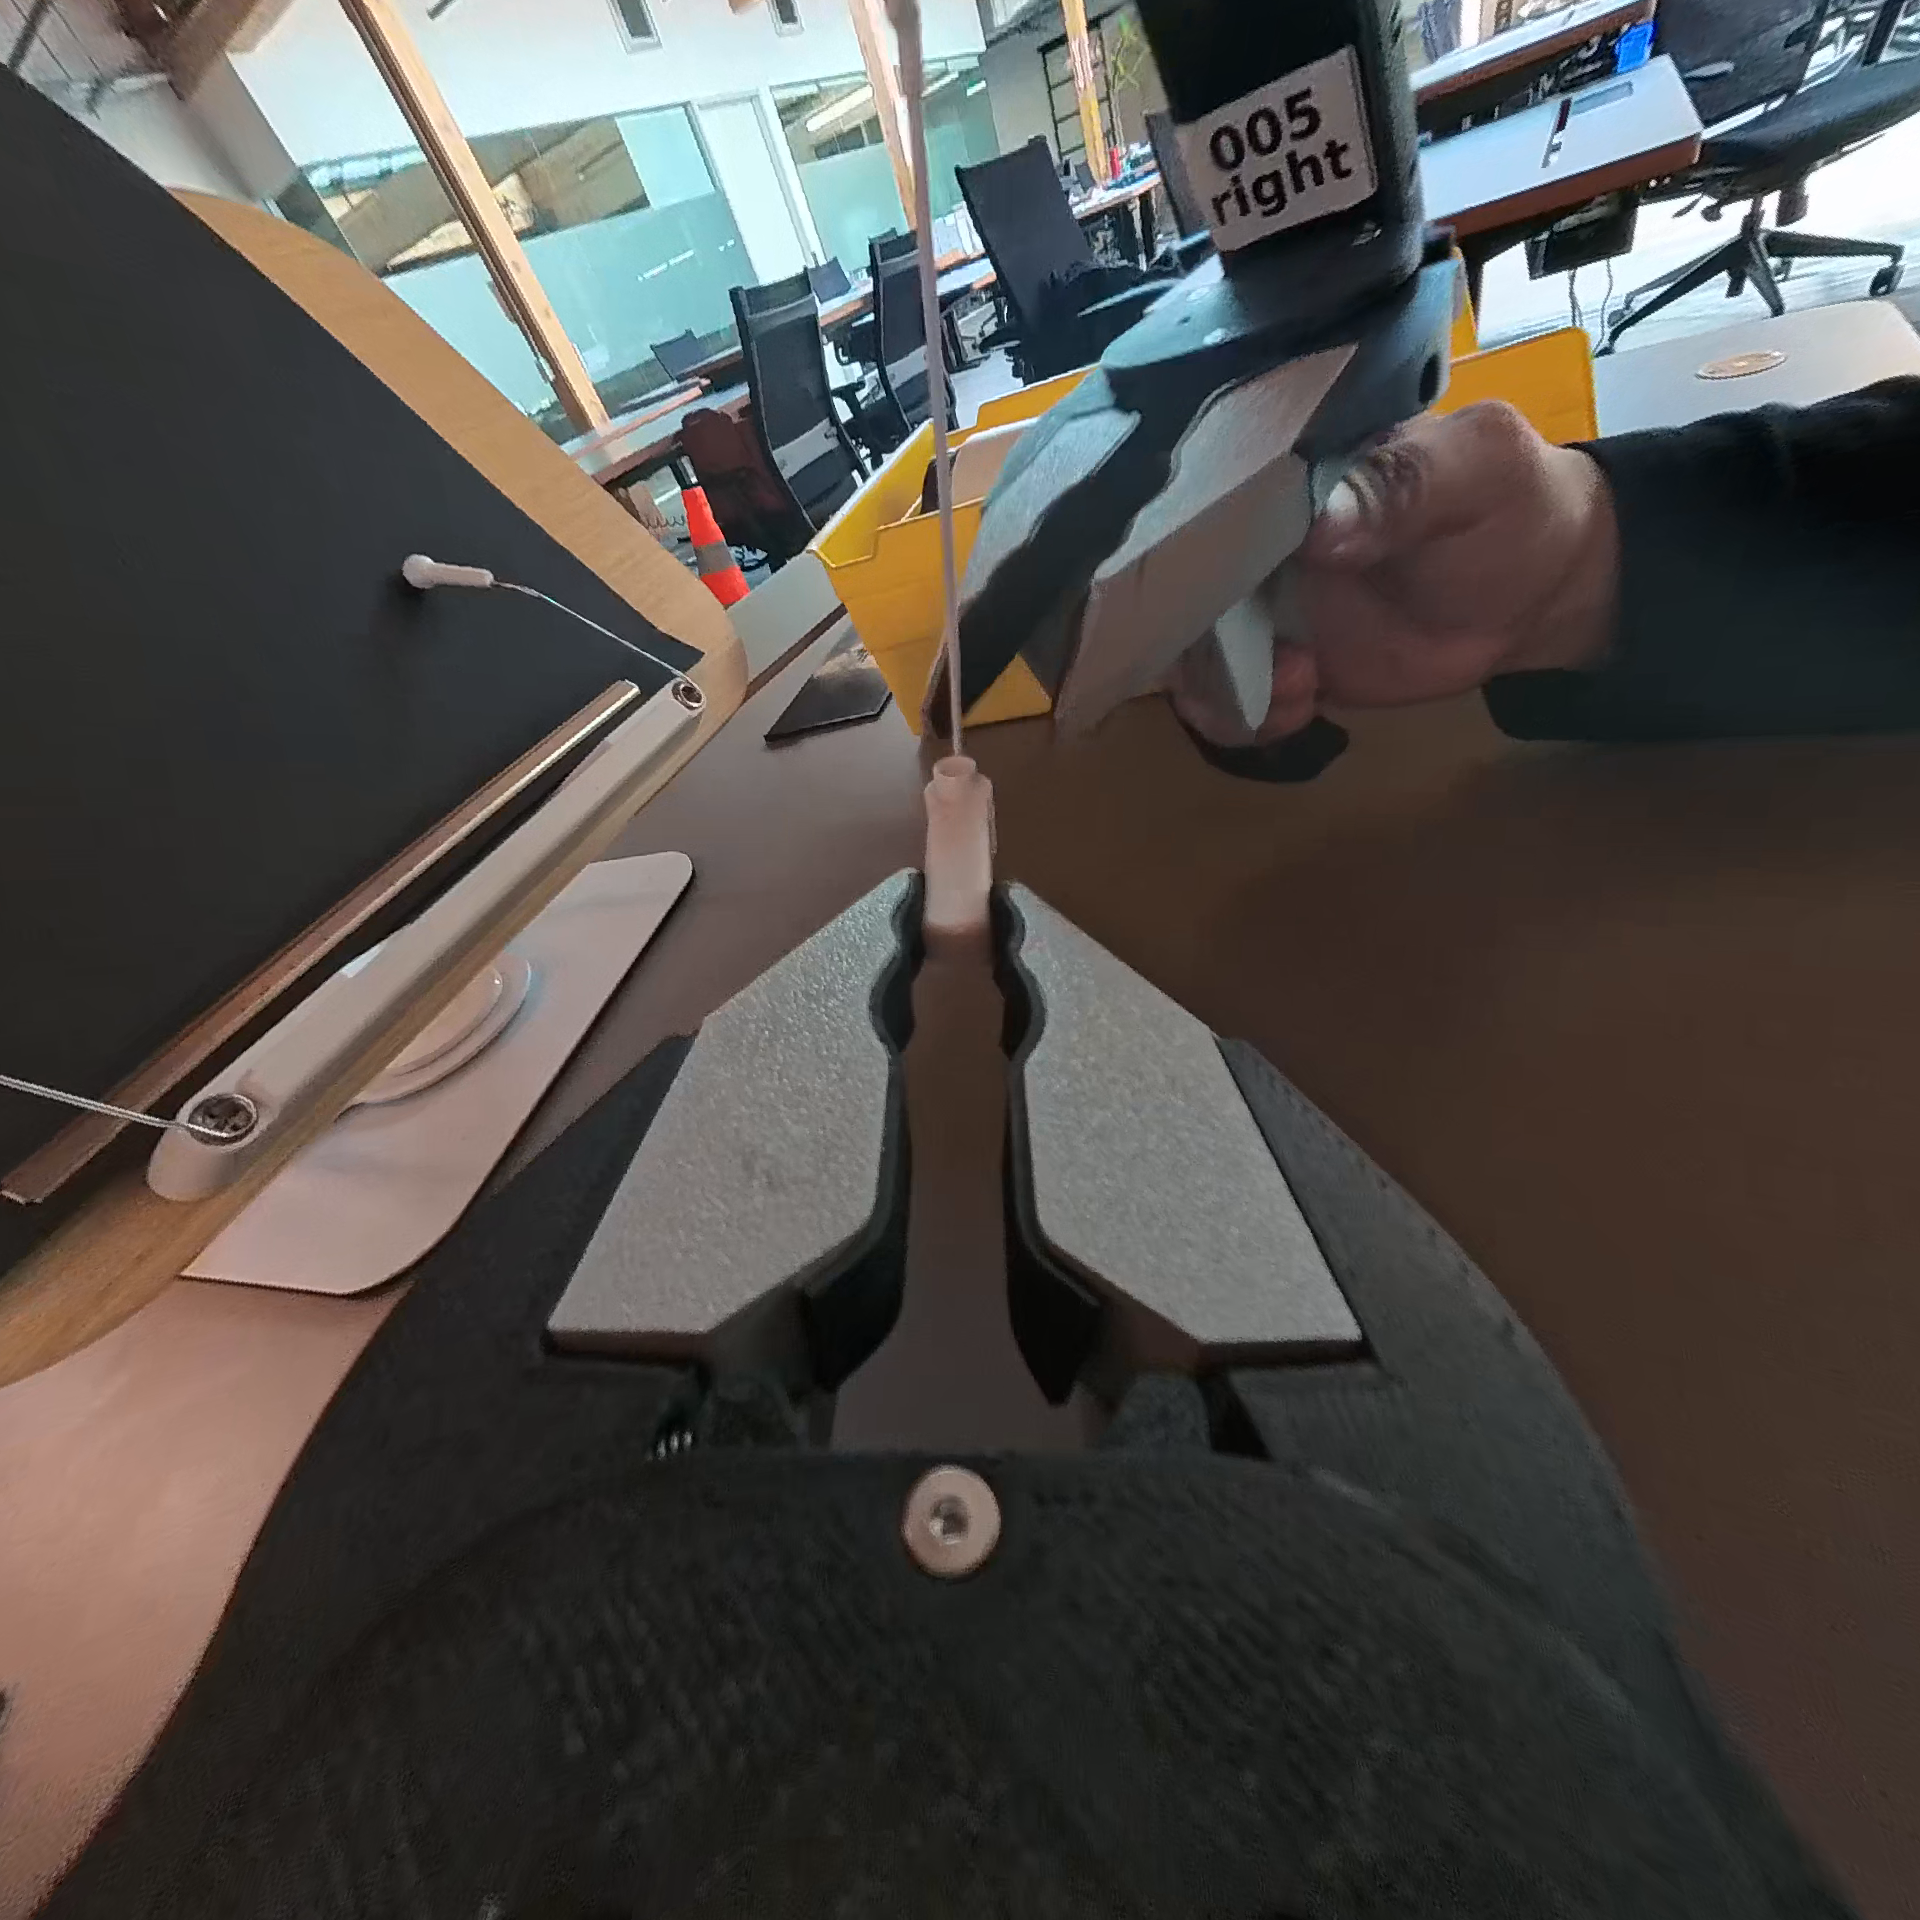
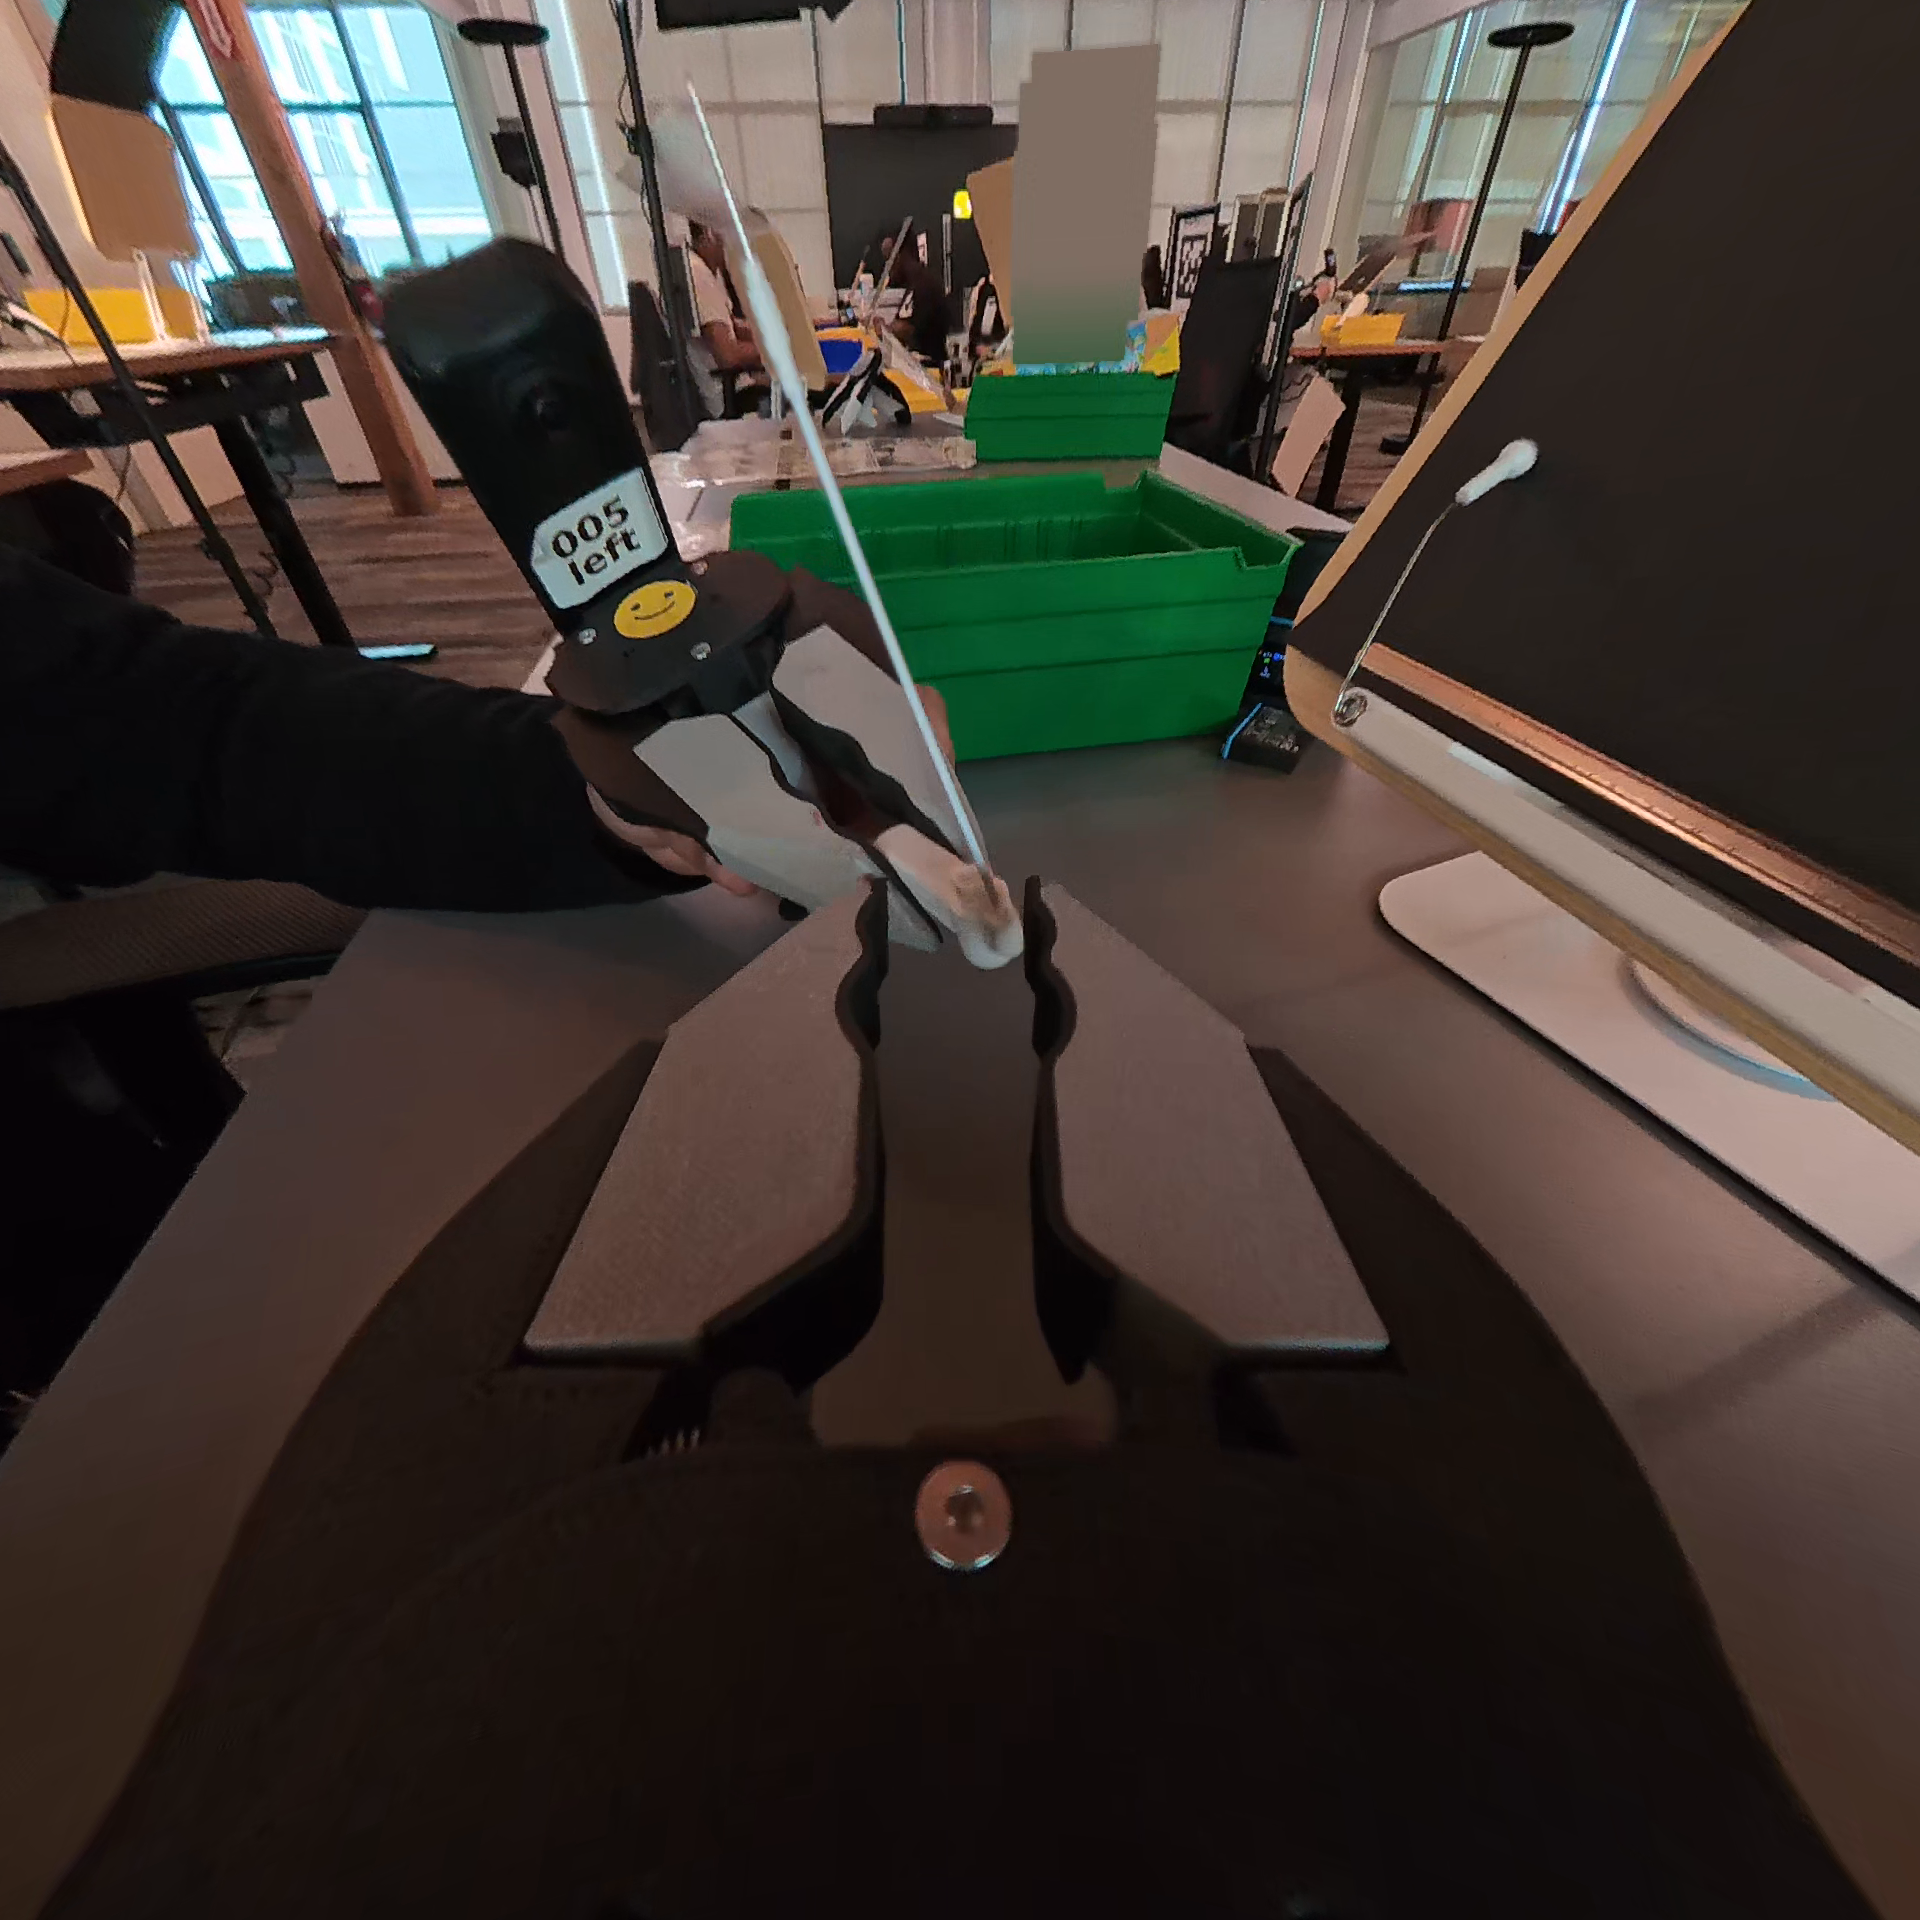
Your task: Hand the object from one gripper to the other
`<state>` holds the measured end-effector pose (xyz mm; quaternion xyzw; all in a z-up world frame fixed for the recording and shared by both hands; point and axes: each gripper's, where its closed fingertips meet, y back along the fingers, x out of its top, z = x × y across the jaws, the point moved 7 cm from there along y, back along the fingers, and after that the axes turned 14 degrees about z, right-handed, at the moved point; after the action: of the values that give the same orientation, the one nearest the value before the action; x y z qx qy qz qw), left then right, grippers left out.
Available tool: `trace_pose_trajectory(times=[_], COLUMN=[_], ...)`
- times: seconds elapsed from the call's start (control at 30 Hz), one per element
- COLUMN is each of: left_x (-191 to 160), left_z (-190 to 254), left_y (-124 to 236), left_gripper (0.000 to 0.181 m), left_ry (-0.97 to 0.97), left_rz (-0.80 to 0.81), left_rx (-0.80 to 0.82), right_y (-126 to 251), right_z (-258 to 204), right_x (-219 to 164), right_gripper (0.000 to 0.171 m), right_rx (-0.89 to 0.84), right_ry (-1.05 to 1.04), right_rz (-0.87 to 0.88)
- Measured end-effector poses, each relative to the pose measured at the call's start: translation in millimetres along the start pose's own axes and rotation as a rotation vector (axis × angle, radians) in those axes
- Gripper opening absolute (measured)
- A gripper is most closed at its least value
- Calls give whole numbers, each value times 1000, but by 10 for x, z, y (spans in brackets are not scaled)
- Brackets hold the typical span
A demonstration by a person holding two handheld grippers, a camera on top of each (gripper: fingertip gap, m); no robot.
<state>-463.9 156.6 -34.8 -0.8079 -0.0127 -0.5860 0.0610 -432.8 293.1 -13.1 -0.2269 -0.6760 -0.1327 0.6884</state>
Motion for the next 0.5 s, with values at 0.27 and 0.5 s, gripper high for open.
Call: trace_pose_trajectory(times=[0.27,0.5], left_x=[-120,-104], left_z=[83,148], left_y=[-48,-67], left_gripper=[9,9], left_ry=[44,50], left_rz=[-85,-86], left_rx=[-68,-99], right_y=[33,26], right_z=[-104,-138], right_x=[334,403], right_gripper=[25,0], right_rx=[27,13], right_ry=[-55,-63], right_rz=[221,245])
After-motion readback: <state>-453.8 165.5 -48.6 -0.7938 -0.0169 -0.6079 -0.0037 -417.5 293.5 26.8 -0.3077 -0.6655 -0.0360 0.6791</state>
